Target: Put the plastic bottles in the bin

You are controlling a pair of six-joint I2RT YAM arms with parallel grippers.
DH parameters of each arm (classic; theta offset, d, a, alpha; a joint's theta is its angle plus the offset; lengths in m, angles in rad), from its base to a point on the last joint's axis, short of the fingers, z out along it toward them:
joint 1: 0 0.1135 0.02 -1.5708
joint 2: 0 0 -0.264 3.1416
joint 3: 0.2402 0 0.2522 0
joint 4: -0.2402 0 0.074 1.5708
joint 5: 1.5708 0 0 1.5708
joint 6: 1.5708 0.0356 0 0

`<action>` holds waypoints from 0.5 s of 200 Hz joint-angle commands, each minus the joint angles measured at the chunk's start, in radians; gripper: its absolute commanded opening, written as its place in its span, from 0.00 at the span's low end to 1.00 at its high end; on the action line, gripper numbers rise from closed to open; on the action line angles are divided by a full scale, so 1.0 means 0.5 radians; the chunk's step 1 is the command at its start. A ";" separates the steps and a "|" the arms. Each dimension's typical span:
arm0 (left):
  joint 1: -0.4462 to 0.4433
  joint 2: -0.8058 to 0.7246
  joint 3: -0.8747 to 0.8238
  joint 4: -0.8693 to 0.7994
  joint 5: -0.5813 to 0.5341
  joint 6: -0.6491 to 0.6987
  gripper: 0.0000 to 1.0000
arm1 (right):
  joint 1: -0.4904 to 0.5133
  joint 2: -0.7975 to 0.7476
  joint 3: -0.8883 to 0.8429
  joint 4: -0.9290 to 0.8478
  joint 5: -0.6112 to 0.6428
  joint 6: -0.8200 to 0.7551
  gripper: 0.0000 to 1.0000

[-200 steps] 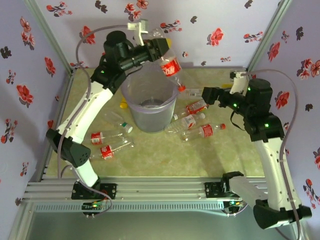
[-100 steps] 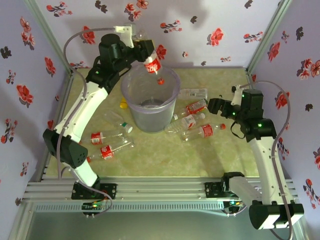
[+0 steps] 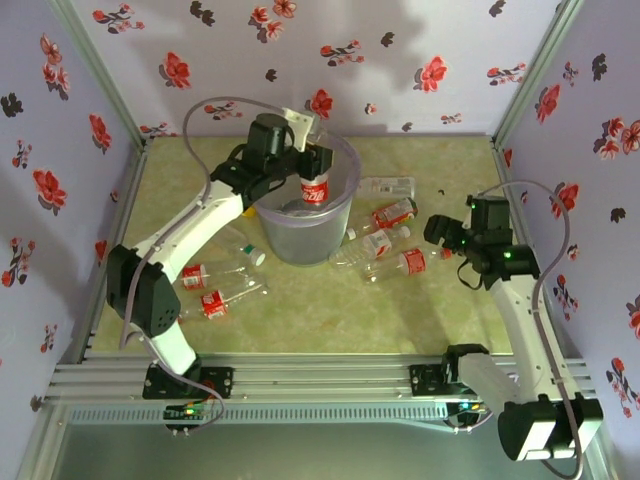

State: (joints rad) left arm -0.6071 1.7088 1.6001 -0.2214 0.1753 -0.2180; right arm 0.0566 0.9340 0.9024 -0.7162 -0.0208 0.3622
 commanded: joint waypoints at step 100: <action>-0.044 0.179 -0.169 0.108 -0.026 0.077 0.31 | -0.053 -0.142 -0.554 0.463 0.064 0.824 0.83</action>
State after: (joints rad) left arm -0.6205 1.7744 1.5280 -0.2096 0.1638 -0.1734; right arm 0.0452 0.8612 0.6724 -0.5728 -0.0082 0.6849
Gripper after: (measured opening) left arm 0.425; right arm 0.843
